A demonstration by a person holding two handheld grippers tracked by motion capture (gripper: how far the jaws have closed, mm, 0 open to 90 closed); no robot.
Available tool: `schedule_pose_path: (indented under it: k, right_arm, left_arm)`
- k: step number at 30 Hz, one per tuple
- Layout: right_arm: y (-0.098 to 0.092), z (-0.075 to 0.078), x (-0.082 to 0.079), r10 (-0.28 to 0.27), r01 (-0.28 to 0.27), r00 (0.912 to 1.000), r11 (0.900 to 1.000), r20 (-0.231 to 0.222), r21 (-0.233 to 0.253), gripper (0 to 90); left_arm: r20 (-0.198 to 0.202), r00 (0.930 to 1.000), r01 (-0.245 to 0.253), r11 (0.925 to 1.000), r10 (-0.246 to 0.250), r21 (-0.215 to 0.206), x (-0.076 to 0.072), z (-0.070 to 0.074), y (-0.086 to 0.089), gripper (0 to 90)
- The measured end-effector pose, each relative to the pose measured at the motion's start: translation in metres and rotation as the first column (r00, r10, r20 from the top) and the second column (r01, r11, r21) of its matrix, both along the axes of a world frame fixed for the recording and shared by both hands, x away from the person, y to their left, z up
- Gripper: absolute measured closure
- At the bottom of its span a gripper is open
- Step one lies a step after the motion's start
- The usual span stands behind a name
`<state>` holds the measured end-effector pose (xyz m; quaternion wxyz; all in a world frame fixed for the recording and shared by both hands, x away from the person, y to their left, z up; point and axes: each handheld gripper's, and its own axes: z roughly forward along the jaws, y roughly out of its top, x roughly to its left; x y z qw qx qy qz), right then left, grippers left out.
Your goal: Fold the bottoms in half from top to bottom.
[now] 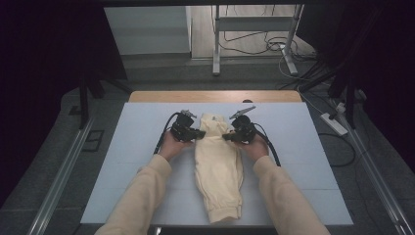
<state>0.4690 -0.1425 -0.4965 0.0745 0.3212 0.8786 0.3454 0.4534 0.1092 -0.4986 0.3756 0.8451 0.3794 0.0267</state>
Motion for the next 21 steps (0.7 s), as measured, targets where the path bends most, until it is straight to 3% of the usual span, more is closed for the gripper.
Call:
schedule_pose_path:
  k: [11,21]
  right_arm:
    - [-0.003,0.019,-0.006,0.005,-0.006,0.9983,1.0,0.058,0.012,75.5]
    - [-0.009,0.038,-0.007,0.0,-0.002,0.9947,1.0,0.103,0.027,75.4]
  left_arm:
    - [0.046,0.9989,0.008,0.9992,-0.006,-0.039,-0.003,0.016,0.004,82.1]
    - [0.086,0.9962,0.017,0.9991,-0.013,-0.039,-0.001,0.035,0.0,82.1]
